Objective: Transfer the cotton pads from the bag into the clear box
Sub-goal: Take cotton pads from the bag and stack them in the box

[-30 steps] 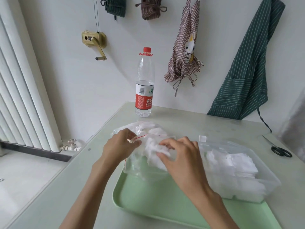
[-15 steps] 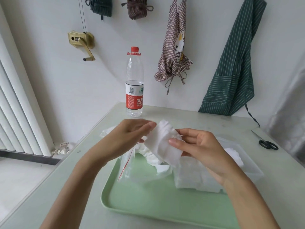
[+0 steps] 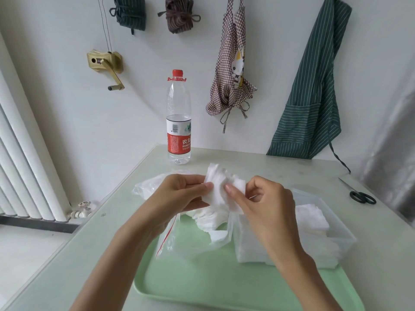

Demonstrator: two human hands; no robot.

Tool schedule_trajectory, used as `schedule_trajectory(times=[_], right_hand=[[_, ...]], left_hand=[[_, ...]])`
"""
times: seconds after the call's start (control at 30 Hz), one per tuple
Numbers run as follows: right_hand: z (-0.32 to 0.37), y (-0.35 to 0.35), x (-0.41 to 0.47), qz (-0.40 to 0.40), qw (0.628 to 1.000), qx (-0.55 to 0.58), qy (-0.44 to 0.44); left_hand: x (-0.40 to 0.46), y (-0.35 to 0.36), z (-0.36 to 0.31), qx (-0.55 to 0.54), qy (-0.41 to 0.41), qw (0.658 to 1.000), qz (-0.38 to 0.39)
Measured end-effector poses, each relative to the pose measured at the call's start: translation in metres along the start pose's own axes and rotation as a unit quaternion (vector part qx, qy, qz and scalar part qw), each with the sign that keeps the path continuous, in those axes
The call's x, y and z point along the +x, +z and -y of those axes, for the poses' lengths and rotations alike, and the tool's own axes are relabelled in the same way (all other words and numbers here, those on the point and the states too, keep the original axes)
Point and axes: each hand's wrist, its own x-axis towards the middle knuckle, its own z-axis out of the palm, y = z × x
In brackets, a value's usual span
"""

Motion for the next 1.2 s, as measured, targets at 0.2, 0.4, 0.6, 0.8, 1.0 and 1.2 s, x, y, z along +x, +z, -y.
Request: schedule_trajectory(times=[0.2,0.4,0.6,0.8,1.0,1.2], right_hand=[[0.005,-0.004,0.002,-0.076,0.987,0.142,-0.02],[-0.003,-0.024,0.016,-0.014,0.906,0.389,0.165],[-0.029,-0.06,0.035,-0.039,0.877,0.426,0.217],[-0.05,-0.066,0.05,0.13,0.955,0.196,0.181],[-0.059,-0.042,0.058,0.27,0.961,0.016,0.055],[-0.07,-0.01,0.046,0.179,0.983,-0.021,0.018]], left_hand=[[0.003,0.022,0.004,-0.065,0.04,0.995,-0.065],[0.001,0.03,0.003,-0.085,0.06,0.989,-0.107],[-0.002,0.019,-0.01,-0.068,0.091,0.98,-0.165],[0.007,0.02,-0.012,-0.068,0.108,0.977,-0.173],[0.015,0.023,-0.001,-0.025,0.082,0.985,-0.149],[0.016,0.017,-0.001,-0.043,0.086,0.983,-0.156]])
